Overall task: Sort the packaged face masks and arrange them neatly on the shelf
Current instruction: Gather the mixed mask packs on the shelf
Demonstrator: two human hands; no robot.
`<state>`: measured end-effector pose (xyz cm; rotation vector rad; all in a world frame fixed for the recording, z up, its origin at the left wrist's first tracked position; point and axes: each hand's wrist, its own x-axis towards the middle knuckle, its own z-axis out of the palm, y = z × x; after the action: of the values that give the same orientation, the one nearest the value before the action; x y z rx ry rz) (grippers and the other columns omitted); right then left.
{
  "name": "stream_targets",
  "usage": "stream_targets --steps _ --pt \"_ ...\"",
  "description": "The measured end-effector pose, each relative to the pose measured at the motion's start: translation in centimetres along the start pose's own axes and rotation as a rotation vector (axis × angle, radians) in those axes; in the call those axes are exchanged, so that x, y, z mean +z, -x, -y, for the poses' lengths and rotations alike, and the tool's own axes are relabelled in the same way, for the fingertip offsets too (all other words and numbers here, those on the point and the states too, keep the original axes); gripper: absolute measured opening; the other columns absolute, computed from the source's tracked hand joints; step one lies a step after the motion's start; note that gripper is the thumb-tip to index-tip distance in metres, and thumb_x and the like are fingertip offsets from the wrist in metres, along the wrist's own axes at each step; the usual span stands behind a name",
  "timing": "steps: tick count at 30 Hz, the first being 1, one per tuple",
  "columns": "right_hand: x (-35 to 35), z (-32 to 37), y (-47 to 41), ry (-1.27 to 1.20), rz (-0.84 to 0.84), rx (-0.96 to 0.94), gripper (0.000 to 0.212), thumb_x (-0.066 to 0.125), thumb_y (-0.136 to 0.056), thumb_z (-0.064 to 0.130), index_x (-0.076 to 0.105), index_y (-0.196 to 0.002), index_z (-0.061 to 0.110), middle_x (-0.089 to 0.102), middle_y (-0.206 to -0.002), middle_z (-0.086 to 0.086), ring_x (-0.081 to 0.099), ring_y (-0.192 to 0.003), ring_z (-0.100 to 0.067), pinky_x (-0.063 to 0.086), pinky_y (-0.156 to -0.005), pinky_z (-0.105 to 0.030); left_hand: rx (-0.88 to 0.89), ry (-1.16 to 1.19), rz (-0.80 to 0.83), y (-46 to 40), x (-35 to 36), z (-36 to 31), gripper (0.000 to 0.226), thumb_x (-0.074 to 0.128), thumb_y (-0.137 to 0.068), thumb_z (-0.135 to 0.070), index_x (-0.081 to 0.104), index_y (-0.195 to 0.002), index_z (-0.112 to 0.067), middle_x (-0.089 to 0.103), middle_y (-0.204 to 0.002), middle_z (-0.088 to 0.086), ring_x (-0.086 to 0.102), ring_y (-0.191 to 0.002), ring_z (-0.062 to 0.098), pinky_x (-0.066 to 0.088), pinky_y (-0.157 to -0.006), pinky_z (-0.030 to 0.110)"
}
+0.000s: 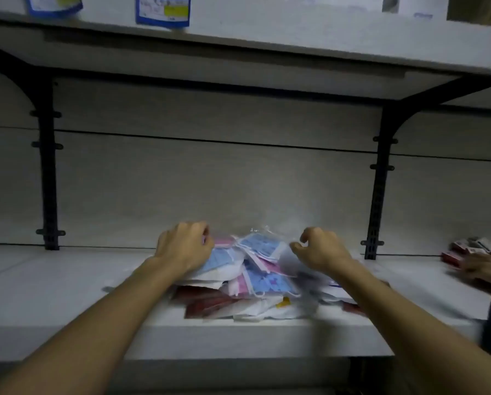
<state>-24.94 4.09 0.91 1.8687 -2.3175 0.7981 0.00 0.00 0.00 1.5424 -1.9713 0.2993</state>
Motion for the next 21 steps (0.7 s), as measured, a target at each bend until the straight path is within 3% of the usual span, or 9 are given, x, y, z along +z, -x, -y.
stream_targets --steps 3,7,13,17,21 --pt "1.5 0.2 -1.4 0.017 0.02 0.065 0.047 0.055 -0.091 0.051 0.056 -0.115 0.01 0.062 -0.114 -0.011 0.059 -0.098 -0.027 0.051 -0.087 -0.039 -0.013 -0.007 0.005 -1.3 1.0 1.8 0.019 0.046 -0.09 -0.03 0.06 -0.1 -0.022 0.067 -0.106 0.004 0.06 -0.096 0.029 0.045 -0.076 0.032" --pt "2.3 1.0 -2.2 0.001 0.078 0.123 0.045 0.06 -0.087 0.053 0.057 -0.1 0.01 0.063 -0.097 -0.009 0.059 -0.086 -0.024 0.05 -0.074 -0.034 -0.097 -0.055 0.137 -2.6 2.2 3.1 0.025 0.047 -0.091 -0.039 0.061 -0.105 -0.024 0.063 -0.115 0.005 0.058 -0.103 0.028 0.042 -0.078 0.03" --pt "2.6 1.6 -4.6 -0.252 0.167 0.235 0.034 0.08 -0.076 0.022 0.051 -0.088 0.009 0.058 -0.089 -0.01 0.055 -0.075 -0.022 0.044 -0.058 -0.029 -0.26 -0.06 0.245 -3.9 3.3 5.0 0.046 0.042 -0.091 -0.058 0.059 -0.114 -0.022 0.06 -0.123 0.007 0.056 -0.111 0.029 0.044 -0.089 0.033" --pt "1.7 1.7 -5.4 -0.49 0.237 0.354 0.03 0.08 -0.073 0.001 0.05 -0.075 0.003 0.051 -0.071 -0.012 0.05 -0.061 -0.021 0.047 -0.064 -0.035 -0.387 0.021 0.294 -4.4 3.7 5.9 0.05 0.048 -0.087 -0.061 0.059 -0.11 -0.018 0.062 -0.118 0.01 0.058 -0.107 0.031 0.048 -0.089 0.036" --pt "1.6 1.1 -6.3 -0.595 0.288 0.459 0.017 0.076 -0.076 -0.002 0.059 -0.074 -0.002 0.054 -0.07 -0.016 0.054 -0.062 -0.027 0.048 -0.065 -0.037 -0.454 0.078 0.29 -4.6 3.6 6.0 0.046 0.059 -0.083 -0.055 0.06 -0.106 -0.015 0.061 -0.117 0.011 0.059 -0.105 0.032 0.049 -0.086 0.033"
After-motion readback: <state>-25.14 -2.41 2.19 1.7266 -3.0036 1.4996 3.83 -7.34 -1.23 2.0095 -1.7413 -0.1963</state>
